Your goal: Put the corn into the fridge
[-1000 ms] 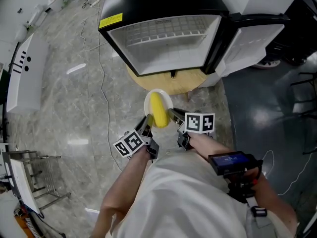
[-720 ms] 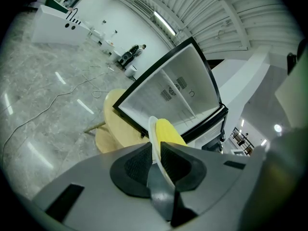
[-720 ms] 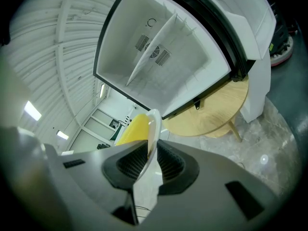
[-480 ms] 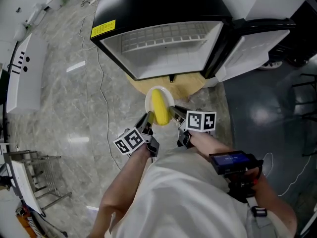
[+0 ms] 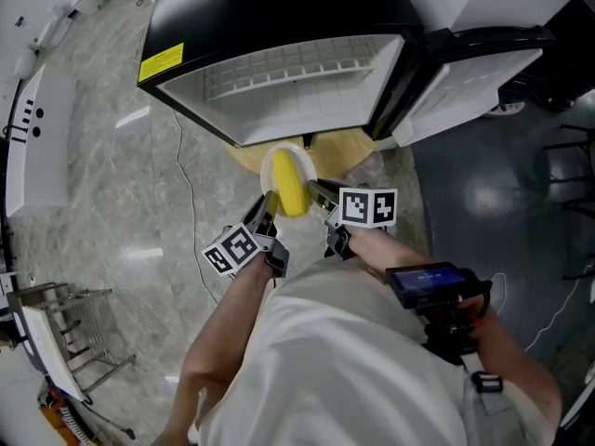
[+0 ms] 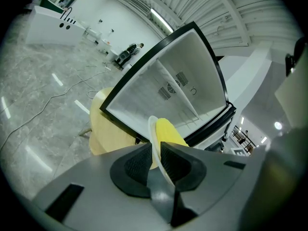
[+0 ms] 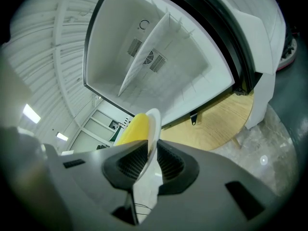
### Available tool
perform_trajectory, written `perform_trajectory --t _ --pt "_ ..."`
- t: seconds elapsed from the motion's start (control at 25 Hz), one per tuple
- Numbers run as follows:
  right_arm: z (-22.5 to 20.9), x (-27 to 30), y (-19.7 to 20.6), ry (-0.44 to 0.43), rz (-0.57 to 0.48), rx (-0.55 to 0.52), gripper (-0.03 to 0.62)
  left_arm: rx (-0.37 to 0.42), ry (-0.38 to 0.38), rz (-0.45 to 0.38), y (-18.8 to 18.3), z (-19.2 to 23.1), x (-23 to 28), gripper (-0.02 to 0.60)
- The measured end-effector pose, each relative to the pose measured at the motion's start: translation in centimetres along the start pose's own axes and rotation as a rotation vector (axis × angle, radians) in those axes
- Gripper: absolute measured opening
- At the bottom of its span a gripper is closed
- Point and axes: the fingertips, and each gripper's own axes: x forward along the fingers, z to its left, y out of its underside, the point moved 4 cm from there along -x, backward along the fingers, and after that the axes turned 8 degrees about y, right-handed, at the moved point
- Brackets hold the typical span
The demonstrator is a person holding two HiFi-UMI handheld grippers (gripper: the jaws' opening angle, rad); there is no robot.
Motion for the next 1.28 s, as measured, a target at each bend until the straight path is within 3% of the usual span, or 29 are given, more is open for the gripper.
perform_trajectory --t 0.56,1.28 --pt "-2.0 1.0 -3.7 0.000 0.013 -0.016 0.061 0.010 0.011 0.002 -1.3 -0.4 4.3 0.061" --pt "-4.6 1.9 -6.8 -0.021 0.033 -0.016 0.061 0.016 -0.033 0.016 -1.7 0.1 8.1 0.061"
